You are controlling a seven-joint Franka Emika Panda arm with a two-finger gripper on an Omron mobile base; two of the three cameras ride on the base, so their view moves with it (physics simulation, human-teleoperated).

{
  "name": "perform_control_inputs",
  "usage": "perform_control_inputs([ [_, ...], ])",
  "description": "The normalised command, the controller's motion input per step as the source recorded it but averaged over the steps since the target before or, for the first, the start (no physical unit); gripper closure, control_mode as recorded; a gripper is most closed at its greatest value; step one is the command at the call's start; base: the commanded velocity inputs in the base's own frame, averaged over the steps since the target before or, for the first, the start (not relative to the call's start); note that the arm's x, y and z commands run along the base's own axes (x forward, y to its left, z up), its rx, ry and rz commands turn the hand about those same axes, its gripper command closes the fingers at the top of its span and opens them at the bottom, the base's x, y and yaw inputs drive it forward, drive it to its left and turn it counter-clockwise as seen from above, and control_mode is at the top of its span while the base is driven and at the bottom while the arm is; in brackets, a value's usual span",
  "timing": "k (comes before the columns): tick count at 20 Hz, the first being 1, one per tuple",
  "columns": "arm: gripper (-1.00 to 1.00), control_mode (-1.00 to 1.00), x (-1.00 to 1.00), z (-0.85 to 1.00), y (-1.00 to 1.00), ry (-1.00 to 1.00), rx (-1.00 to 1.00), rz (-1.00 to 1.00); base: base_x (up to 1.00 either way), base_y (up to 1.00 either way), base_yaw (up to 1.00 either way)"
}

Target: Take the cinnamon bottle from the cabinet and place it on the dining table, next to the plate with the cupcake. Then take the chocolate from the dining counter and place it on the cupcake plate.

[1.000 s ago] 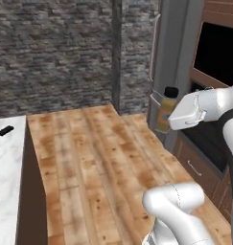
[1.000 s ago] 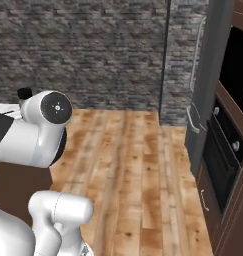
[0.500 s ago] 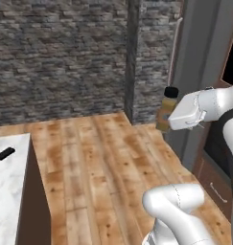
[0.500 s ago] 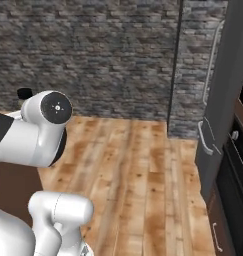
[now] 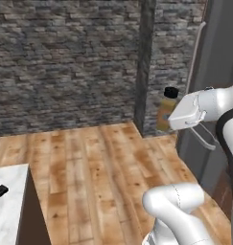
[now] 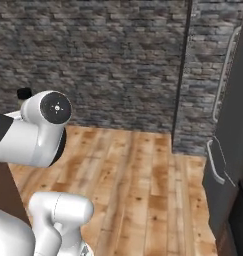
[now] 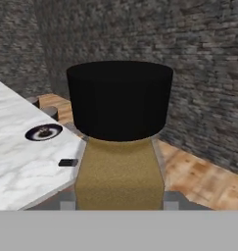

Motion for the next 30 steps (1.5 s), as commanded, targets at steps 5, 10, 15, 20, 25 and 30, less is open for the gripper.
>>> perform_control_inputs([
  [5, 1.00, 1.00, 0.00, 0.00, 0.00, 0.00, 0.00, 0.00, 0.83, -0.13, 0.19],
  [10, 1.00, 1.00, 0.00, 0.00, 0.00, 0.00, 0.00, 0.00, 0.78, -0.09, 0.29],
  [15, 1.00, 1.00, 0.00, 0.00, 0.00, 0.00, 0.00, 0.00, 0.76, -0.07, 0.32],
  [20, 1.00, 1.00, 0.00, 0.00, 0.00, 0.00, 0.00, 0.00, 0.77, -0.06, 0.34],
  [25, 1.00, 1.00, 0.00, 0.00, 0.00, 0.00, 0.00, 0.00, 0.72, -0.06, 0.39],
  [30, 1.00, 1.00, 0.00, 0.00, 0.00, 0.00, 0.00, 0.00, 0.63, -0.03, 0.51],
])
